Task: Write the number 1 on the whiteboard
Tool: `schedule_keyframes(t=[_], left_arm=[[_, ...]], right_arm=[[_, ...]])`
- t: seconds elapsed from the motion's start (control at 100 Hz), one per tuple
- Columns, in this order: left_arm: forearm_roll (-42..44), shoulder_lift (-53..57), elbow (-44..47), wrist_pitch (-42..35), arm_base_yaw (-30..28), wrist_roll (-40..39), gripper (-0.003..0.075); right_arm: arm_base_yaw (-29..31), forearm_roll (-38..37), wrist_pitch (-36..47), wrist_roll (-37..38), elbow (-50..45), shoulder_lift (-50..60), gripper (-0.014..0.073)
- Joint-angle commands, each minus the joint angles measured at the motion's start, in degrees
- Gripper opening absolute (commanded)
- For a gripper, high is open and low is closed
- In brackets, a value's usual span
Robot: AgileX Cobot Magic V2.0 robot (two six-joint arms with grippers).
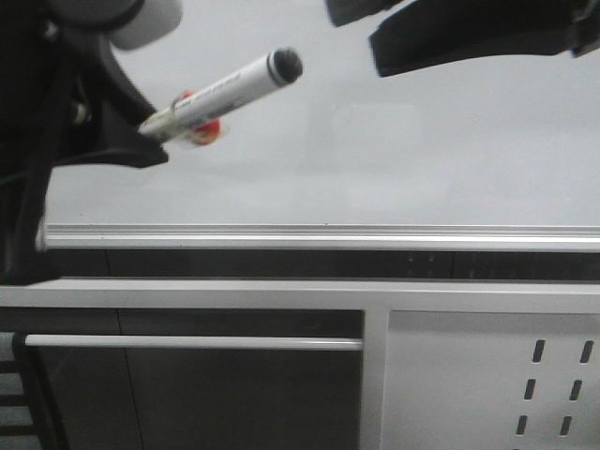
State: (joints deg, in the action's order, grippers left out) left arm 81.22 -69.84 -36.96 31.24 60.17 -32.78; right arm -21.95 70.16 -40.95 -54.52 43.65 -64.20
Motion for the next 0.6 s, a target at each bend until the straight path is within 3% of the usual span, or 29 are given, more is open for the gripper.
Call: schedule_keyframes(t=[0.0, 0.59], left_arm=[[1.9, -0.1, -3.0, 1.1, 0.4, -0.6, -0.0018], [1.5, -5.5, -8.7, 3.0, 0.4, -2.5, -0.0018]], right_arm=[[-0.1, 3.0, -1.2, -1.5, 3.4, -1.8, 0.0277], [-0.1, 4.1, -0.7, -2.2, 6.8, -8.1, 0.0261]])
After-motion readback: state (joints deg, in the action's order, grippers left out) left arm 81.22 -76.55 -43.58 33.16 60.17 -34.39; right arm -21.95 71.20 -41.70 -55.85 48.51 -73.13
